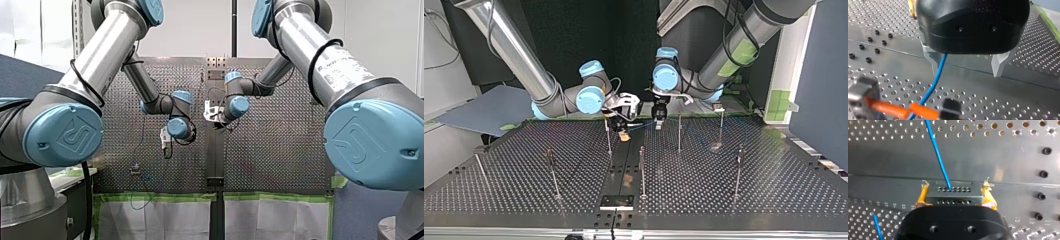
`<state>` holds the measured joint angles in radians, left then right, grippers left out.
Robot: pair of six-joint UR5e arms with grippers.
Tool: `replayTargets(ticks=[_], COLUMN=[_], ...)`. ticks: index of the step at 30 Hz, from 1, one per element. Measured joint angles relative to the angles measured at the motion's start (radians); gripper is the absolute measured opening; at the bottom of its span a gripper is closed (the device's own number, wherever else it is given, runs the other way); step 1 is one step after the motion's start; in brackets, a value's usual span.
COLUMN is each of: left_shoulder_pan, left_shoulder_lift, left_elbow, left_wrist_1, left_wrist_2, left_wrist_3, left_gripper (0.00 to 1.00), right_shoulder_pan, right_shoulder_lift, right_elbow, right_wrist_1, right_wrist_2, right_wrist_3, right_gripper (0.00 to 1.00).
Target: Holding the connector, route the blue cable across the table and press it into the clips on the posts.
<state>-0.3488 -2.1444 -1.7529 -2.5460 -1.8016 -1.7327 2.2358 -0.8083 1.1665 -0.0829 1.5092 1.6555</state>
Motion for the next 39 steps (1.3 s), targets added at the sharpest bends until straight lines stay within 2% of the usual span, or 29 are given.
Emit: replayTargets(ticks=[1, 2, 3, 4, 5, 6, 13, 23, 31, 39], left_shoulder_pan=[-0.001, -0.002, -0.003, -0.004, -0.005, -0.006, -0.007, -0.013, -0.025, -0.041], left_shoulder_lift=[0.0, 0.0, 0.0, 0.0, 0.001, 0.001, 0.004, 0.065, 0.122, 0.191], left_elbow=[0.0, 0.001, 0.001, 0.001, 0.001, 0.001, 0.006, 0.007, 0.006, 0.004], left_wrist_1=[0.003, 0.008, 0.01, 0.012, 0.014, 0.015, 0.013, -0.034, -0.049, -0.082], left_wrist_2=[0.0, -0.001, -0.001, -0.002, -0.002, -0.003, -0.02, -0.079, -0.089, -0.13], left_wrist_3=[0.002, 0.005, 0.007, 0.009, 0.01, 0.01, -0.007, -0.014, -0.016, -0.018], left_gripper=[0.54, 0.54, 0.36, 0.09, 0.09, 0.0, 0.0, 0.0, 0.0, 0.0], right_shoulder_pan=[0.001, 0.001, 0.002, 0.002, 0.002, 0.003, 0.002, -0.003, 0.001, 0.009], right_shoulder_lift=[0.0, 0.0, -0.001, -0.001, -0.001, -0.001, -0.011, -0.03, -0.085, -0.157], right_elbow=[0.0, 0.0, 0.0, 0.0, 0.0, 0.0, 0.0, 0.0, 0.0, 0.001], right_wrist_1=[0.0, 0.0, 0.0, 0.0, 0.001, 0.001, 0.003, 0.012, 0.025, 0.037], right_wrist_2=[0.0, 0.0, 0.0, 0.0, 0.0, -0.001, -0.001, -0.001, -0.001, -0.002], right_wrist_3=[0.0, 0.0, 0.0, 0.0, 0.0, 0.0, 0.0, 0.001, 0.008, 0.011], right_gripper=[0.0, 0.0, 0.0, 0.0, 0.0, 0.0, 0.0, 0.0, 0.0, 0.0])
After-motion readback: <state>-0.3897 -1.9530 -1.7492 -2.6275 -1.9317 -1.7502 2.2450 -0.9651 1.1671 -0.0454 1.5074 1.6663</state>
